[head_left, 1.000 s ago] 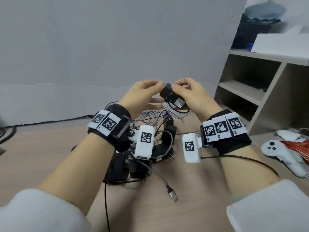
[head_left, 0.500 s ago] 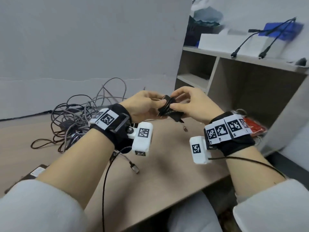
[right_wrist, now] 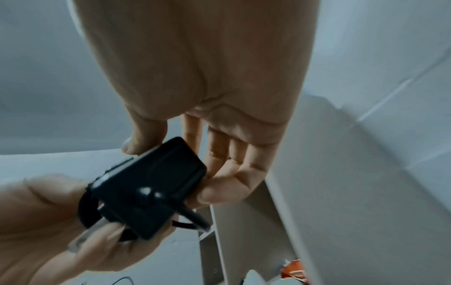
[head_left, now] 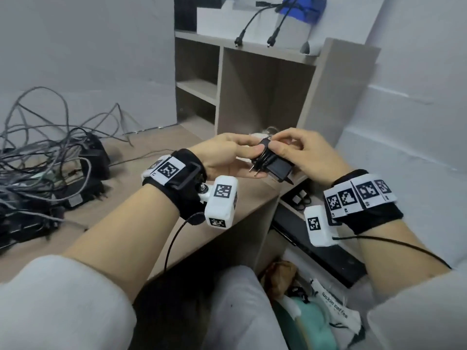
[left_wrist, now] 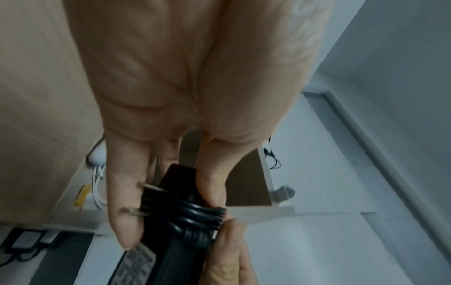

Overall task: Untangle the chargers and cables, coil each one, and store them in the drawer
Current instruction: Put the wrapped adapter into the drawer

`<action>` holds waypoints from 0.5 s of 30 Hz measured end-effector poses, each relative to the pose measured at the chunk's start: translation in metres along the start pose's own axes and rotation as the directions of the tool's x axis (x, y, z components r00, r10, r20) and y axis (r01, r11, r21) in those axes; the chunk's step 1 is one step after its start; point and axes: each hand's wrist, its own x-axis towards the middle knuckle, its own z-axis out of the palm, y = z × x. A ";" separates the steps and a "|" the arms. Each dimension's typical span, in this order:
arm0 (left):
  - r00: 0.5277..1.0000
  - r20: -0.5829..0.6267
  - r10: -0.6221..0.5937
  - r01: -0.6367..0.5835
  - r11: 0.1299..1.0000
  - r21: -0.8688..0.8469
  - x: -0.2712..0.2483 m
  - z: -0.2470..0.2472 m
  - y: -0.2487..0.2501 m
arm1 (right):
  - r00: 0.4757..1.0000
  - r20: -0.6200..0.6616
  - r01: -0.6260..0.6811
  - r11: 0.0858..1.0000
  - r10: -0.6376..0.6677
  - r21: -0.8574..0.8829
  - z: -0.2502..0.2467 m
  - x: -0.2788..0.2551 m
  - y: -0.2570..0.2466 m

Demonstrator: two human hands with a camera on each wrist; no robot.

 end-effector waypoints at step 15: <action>0.994 0.094 0.046 -0.063 0.982 0.181 0.116 0.092 -0.041 | 0.943 -0.211 -0.224 0.959 0.258 0.172 -0.066 -0.022 0.100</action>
